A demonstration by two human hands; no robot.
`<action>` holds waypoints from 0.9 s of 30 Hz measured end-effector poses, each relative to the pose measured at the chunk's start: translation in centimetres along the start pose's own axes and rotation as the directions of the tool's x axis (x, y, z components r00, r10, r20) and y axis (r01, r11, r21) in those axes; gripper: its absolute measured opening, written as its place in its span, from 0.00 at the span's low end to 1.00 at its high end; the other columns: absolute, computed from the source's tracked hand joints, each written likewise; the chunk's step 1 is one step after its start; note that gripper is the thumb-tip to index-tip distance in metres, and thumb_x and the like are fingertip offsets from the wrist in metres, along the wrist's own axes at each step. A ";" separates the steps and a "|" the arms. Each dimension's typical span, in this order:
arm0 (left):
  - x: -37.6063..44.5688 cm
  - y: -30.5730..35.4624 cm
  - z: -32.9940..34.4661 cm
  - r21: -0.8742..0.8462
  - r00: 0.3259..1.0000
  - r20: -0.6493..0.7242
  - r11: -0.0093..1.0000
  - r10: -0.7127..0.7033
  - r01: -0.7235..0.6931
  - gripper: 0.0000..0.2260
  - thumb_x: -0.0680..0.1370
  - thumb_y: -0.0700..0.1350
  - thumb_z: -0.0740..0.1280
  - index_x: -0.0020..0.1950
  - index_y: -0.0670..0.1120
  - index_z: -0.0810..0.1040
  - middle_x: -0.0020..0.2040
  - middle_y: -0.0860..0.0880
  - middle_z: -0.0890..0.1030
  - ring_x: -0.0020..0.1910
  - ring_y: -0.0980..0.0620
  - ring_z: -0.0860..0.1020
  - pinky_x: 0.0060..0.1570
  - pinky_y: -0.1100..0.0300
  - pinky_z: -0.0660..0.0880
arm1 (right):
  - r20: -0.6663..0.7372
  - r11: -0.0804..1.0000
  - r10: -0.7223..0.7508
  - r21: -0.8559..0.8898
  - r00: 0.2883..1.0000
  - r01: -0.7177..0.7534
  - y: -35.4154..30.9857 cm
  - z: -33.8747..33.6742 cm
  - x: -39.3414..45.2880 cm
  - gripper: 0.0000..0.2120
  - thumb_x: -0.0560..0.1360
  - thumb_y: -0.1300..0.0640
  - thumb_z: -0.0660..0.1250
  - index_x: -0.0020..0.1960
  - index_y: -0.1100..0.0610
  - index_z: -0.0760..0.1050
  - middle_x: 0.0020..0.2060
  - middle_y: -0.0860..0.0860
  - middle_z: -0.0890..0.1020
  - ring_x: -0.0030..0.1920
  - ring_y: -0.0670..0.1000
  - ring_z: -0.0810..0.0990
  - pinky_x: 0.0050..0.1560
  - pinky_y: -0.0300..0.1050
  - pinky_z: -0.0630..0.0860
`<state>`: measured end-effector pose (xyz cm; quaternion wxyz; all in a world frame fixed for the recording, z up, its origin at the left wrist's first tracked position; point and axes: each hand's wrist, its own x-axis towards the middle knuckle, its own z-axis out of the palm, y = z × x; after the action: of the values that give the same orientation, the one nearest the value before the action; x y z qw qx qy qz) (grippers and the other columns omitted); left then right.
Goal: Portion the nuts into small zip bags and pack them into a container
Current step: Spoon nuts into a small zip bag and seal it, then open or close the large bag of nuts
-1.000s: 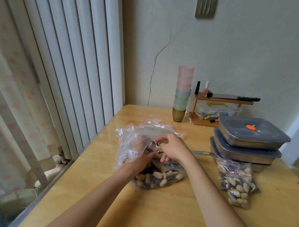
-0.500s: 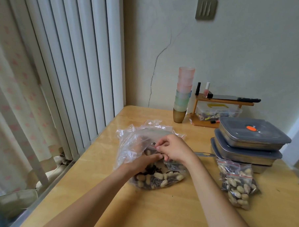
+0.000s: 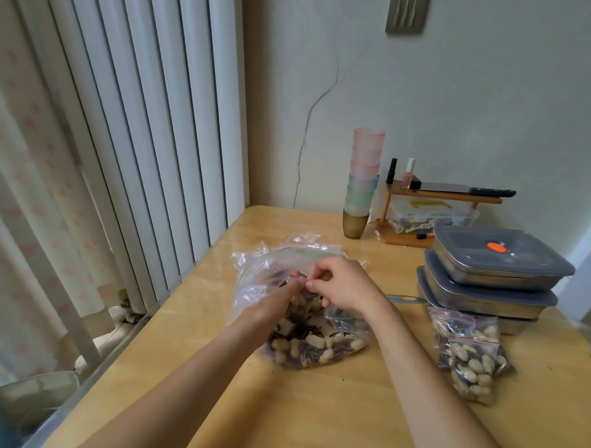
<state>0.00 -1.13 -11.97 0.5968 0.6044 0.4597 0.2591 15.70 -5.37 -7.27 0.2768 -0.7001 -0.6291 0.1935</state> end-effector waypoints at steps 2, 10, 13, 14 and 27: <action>-0.6 0.2 0.4 0.027 0.997 -0.070 0.999 -0.023 0.025 0.33 0.73 0.72 0.62 0.73 0.57 0.73 0.75 0.44 0.69 0.74 0.42 0.68 0.71 0.48 0.65 | -0.039 0.999 -0.006 -0.035 0.999 0.005 -0.9 -0.4 -0.4 0.05 0.80 0.56 0.70 0.45 0.49 0.80 0.39 0.47 0.85 0.34 0.46 0.85 0.38 0.43 0.80; -3.6 2.5 2.4 0.024 0.960 -0.140 0.970 0.244 -0.243 0.07 0.79 0.54 0.67 0.47 0.51 0.79 0.45 0.48 0.83 0.45 0.51 0.83 0.46 0.51 0.83 | -0.105 0.995 0.011 -0.093 0.994 -0.021 -2.1 -3.1 -3.9 0.09 0.80 0.57 0.70 0.42 0.50 0.78 0.40 0.47 0.81 0.35 0.47 0.84 0.32 0.36 0.73; -4.9 3.2 4.6 -0.027 0.934 -0.077 0.936 0.348 -0.351 0.08 0.80 0.46 0.68 0.44 0.44 0.77 0.38 0.47 0.79 0.35 0.55 0.81 0.33 0.58 0.79 | -0.096 0.991 0.052 -0.115 0.994 -0.063 -1.2 -5.4 -6.1 0.06 0.80 0.56 0.70 0.44 0.49 0.79 0.37 0.46 0.83 0.29 0.42 0.82 0.33 0.38 0.73; -4.9 3.1 5.5 -0.008 0.934 -0.051 0.935 0.354 -0.354 0.08 0.79 0.48 0.69 0.44 0.44 0.78 0.38 0.48 0.80 0.38 0.53 0.81 0.38 0.56 0.80 | -0.085 0.989 0.074 -0.124 0.994 -0.084 -0.7 -6.1 -6.9 0.05 0.80 0.56 0.70 0.45 0.50 0.80 0.37 0.46 0.83 0.29 0.42 0.82 0.33 0.38 0.73; -6.2 -0.6 18.7 0.103 0.897 0.283 0.919 0.340 -0.381 0.16 0.74 0.42 0.77 0.57 0.43 0.76 0.43 0.50 0.79 0.39 0.57 0.77 0.40 0.57 0.78 | -0.146 0.903 0.376 -0.165 0.915 -0.398 10.0 -10.3 -16.2 0.10 0.79 0.62 0.71 0.40 0.53 0.78 0.30 0.50 0.82 0.28 0.48 0.81 0.33 0.42 0.76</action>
<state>13.22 -15.61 -13.93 0.5443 0.7526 0.2762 0.2472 27.63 -23.37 -6.88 0.1987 -0.8441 -0.4767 0.1443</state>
